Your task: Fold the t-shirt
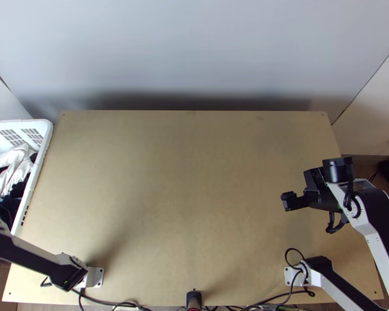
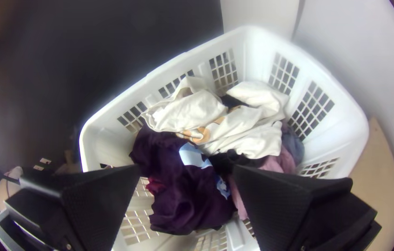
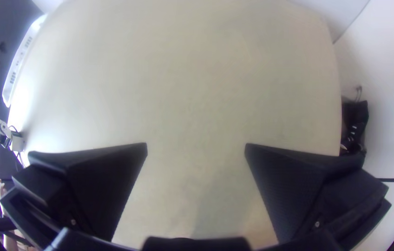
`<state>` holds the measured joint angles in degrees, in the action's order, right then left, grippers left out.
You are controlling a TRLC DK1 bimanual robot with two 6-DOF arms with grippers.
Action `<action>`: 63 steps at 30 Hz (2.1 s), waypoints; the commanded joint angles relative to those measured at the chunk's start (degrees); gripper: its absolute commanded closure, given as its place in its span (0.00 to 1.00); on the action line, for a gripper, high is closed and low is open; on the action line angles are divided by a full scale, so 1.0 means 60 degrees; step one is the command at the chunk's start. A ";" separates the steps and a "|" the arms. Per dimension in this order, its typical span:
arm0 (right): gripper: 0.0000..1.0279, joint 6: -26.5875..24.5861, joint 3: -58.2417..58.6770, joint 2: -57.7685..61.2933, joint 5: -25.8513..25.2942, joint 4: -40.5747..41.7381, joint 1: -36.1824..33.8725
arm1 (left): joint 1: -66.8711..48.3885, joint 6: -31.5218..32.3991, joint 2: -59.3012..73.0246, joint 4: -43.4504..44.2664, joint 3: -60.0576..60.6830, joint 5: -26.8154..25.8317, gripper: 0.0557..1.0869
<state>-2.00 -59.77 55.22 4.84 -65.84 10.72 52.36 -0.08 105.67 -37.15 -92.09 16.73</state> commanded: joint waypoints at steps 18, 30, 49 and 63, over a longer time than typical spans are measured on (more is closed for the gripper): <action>0.05 0.0011 0.0132 0.0025 -0.0016 -0.0291 -0.0234 | 0.2172 -0.0456 0.5358 0.0756 -0.3928 0.1196 0.05; 0.05 0.0055 -0.0219 0.0201 -0.0001 -0.0686 -0.0615 | 0.2113 -0.0295 0.7496 0.0258 -0.5891 0.1181 0.05; 0.05 0.0070 0.0323 -0.0092 0.0013 -0.1140 -0.1098 | 0.1659 0.0027 0.8126 0.1328 -0.6272 0.1152 0.05; 0.05 -0.0004 0.0454 -0.0092 0.0013 -0.1243 -0.1245 | 0.1777 -0.0002 0.8712 0.2031 -0.6272 0.1166 0.05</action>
<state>-1.80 -57.89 54.72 4.97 -72.99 3.77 62.72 0.21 156.70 -27.07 -129.64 23.75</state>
